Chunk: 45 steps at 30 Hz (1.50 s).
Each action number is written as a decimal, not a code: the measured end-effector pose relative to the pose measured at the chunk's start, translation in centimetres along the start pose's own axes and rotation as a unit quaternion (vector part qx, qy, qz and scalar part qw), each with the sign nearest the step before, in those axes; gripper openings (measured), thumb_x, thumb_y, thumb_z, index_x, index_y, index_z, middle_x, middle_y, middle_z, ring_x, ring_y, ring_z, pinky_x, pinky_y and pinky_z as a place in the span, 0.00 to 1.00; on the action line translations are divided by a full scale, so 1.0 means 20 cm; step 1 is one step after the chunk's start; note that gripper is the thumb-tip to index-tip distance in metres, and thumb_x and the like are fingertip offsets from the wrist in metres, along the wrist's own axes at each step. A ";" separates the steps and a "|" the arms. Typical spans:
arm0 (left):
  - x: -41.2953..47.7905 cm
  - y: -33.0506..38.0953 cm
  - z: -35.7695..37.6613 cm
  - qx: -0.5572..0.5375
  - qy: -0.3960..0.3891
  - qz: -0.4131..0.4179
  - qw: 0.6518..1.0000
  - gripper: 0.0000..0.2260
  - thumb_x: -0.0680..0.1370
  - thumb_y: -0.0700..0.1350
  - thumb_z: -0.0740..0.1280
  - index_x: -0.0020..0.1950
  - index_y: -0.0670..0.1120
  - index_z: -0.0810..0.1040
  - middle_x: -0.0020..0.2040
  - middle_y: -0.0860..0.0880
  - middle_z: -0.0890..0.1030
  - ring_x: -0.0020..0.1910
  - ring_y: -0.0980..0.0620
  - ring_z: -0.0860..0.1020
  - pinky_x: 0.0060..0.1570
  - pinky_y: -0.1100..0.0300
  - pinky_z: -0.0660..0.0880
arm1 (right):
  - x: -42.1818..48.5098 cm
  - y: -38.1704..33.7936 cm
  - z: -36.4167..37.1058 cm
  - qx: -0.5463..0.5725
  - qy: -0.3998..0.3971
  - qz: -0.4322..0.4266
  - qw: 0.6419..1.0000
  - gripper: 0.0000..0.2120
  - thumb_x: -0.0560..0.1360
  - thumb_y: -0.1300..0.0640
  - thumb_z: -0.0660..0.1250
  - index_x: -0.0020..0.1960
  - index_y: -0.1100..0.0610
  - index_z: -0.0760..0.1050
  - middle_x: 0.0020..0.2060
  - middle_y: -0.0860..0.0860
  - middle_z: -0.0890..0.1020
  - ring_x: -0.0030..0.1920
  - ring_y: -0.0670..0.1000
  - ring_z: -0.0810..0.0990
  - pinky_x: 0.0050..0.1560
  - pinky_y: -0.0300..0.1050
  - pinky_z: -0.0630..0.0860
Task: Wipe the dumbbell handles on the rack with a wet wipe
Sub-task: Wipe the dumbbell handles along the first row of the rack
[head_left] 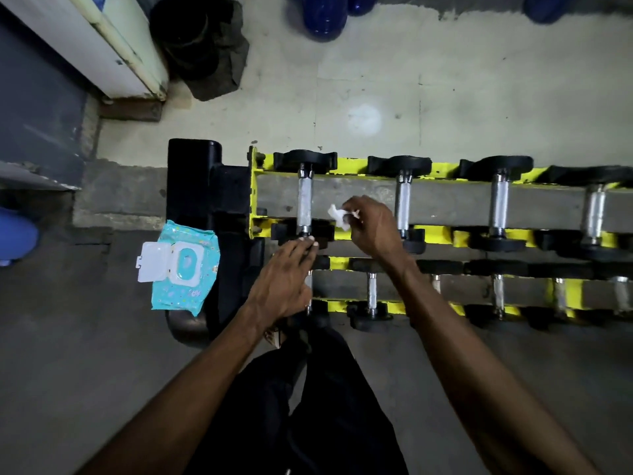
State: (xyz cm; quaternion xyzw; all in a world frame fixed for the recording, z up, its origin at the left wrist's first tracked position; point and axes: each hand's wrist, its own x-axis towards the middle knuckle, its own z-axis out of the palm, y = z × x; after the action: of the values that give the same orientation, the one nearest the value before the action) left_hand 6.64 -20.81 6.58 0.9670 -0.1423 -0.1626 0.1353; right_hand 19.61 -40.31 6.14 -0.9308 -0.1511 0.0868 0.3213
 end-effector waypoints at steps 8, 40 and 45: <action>0.21 0.39 0.06 -0.074 -0.003 0.044 0.996 0.38 0.72 0.44 0.64 0.82 0.41 0.60 0.80 0.41 0.61 0.78 0.41 0.60 0.73 0.48 0.68 | -0.11 0.39 -0.34 0.119 0.080 0.203 0.969 0.04 0.71 0.60 0.73 0.43 0.52 0.80 0.38 0.49 0.84 0.38 0.47 0.81 0.42 0.38 0.78; 0.51 0.83 0.08 -0.078 -0.032 0.051 0.995 0.24 0.65 0.42 0.70 0.60 0.38 0.76 0.71 0.40 0.69 0.72 0.40 0.67 0.60 0.50 0.78 | 0.18 0.50 -0.18 0.336 0.232 0.333 0.850 0.06 0.69 0.58 0.77 0.46 0.57 0.85 0.40 0.47 0.85 0.38 0.42 0.82 0.43 0.33 0.77; 0.52 0.83 0.07 -0.081 -0.035 0.055 0.995 0.26 0.64 0.42 0.70 0.61 0.38 0.77 0.71 0.40 0.69 0.71 0.40 0.67 0.54 0.50 0.80 | 0.30 0.52 -0.20 0.341 0.211 0.410 0.819 0.05 0.72 0.60 0.74 0.48 0.60 0.85 0.42 0.52 0.86 0.41 0.49 0.82 0.47 0.41 0.78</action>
State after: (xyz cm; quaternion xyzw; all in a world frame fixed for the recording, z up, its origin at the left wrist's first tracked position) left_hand 11.74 -39.69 7.54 0.9372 -0.1864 -0.1995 0.2173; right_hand 28.62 -48.35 2.33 -0.7335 0.3552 0.0576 0.5767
